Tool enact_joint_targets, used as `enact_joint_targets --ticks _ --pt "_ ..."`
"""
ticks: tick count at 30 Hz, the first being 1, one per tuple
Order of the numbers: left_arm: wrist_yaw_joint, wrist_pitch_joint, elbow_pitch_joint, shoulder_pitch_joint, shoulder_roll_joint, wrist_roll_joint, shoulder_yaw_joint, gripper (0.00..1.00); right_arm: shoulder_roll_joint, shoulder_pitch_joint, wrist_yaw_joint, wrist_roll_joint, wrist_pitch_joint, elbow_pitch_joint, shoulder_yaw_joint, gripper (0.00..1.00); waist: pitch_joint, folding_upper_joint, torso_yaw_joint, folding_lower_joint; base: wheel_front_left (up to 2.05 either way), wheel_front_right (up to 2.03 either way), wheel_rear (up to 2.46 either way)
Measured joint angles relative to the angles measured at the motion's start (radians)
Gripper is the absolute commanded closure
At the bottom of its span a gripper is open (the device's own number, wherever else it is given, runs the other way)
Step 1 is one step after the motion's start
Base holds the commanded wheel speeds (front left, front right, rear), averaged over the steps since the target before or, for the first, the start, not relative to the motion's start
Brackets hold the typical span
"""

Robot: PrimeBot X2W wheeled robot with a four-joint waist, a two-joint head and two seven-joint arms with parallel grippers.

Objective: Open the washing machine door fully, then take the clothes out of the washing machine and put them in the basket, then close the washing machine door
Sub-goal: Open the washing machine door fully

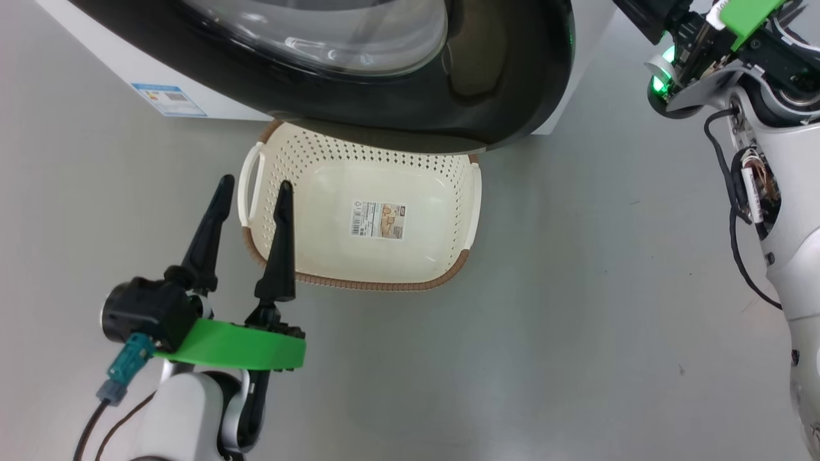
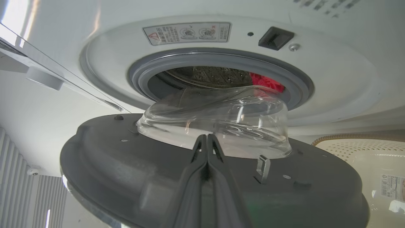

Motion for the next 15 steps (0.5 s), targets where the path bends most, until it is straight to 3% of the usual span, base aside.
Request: enact_joint_targets --ticks 15 --pt "0.0 0.0 0.0 -0.003 0.0 0.0 0.005 0.0 0.018 -0.016 0.0 0.023 0.141 0.007 0.033 1.0 0.012 0.0 0.0 0.0 0.0 0.0 0.0"
